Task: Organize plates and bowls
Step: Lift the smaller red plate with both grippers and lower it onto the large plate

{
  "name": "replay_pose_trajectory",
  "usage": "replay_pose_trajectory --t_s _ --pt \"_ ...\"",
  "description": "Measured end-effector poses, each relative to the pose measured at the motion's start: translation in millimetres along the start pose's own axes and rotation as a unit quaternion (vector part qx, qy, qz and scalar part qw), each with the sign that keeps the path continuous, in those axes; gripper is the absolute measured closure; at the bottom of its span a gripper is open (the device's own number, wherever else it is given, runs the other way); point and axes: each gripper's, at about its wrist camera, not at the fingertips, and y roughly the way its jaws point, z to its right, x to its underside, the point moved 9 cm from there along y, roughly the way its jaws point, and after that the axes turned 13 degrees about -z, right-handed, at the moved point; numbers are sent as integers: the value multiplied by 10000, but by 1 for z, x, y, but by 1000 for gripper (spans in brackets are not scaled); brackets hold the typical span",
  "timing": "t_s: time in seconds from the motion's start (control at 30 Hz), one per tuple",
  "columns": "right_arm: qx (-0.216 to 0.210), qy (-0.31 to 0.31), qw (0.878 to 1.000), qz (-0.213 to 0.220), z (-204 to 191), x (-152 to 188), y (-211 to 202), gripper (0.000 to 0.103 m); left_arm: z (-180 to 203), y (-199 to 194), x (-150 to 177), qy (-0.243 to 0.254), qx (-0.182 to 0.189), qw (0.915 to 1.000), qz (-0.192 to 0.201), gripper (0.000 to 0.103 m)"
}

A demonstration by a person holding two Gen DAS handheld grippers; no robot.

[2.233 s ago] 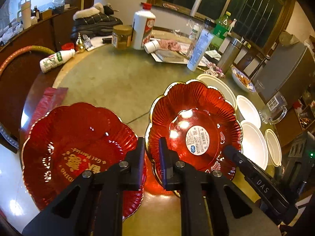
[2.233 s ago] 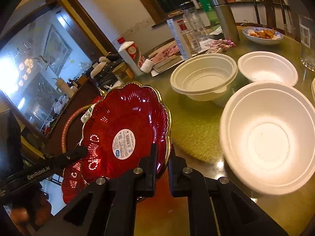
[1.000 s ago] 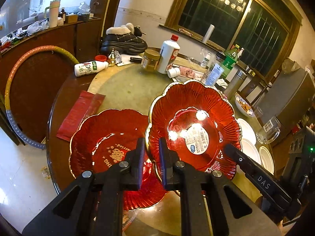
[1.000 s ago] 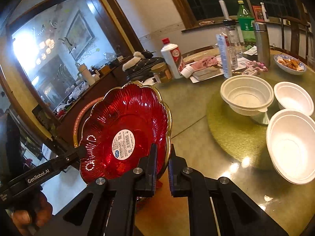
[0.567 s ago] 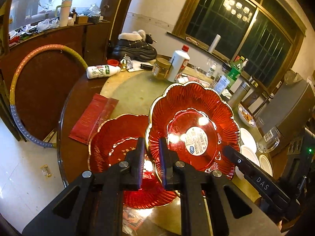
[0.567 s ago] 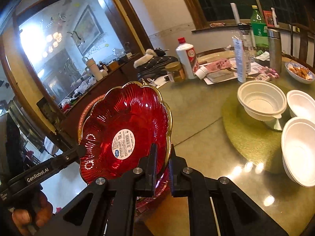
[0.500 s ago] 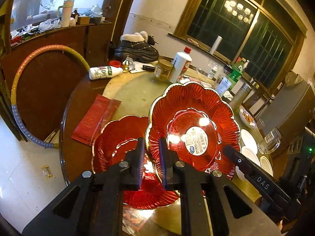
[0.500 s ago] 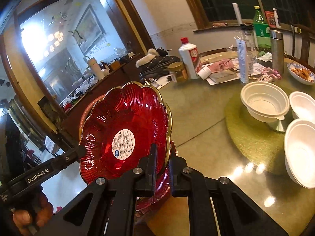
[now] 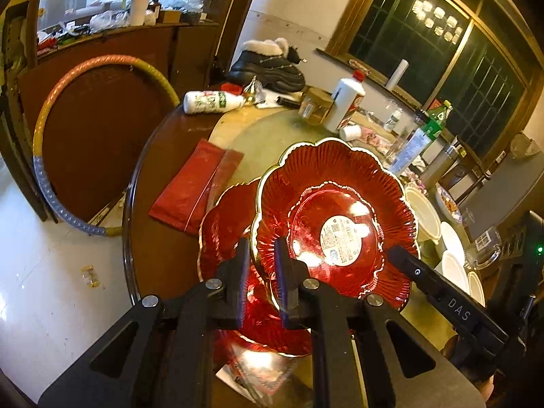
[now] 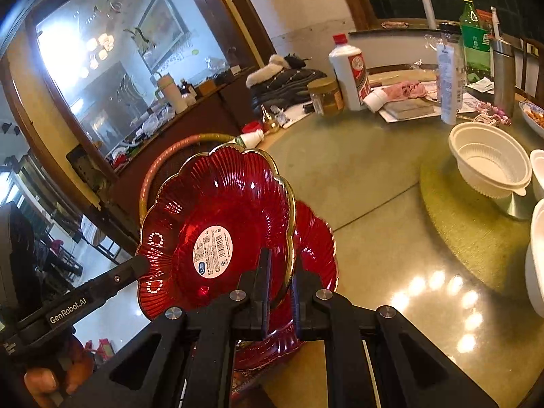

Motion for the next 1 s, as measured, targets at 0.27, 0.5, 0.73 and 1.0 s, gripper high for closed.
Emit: replay_pose_trajectory --t_s 0.27,0.5,0.73,1.0 --pt "73 -8 9995 -293 4 9 26 94 -12 21 13 -101 -120 9996 -242 92" --pt "127 -5 9989 -458 9 13 40 94 -19 30 18 -118 -198 9992 -333 92" --pt "194 -42 9982 -564 6 15 47 94 -24 35 21 -152 -272 9987 -400 92" --pt "229 -66 9977 -628 4 16 51 93 -25 37 21 -118 -327 9986 -400 92"
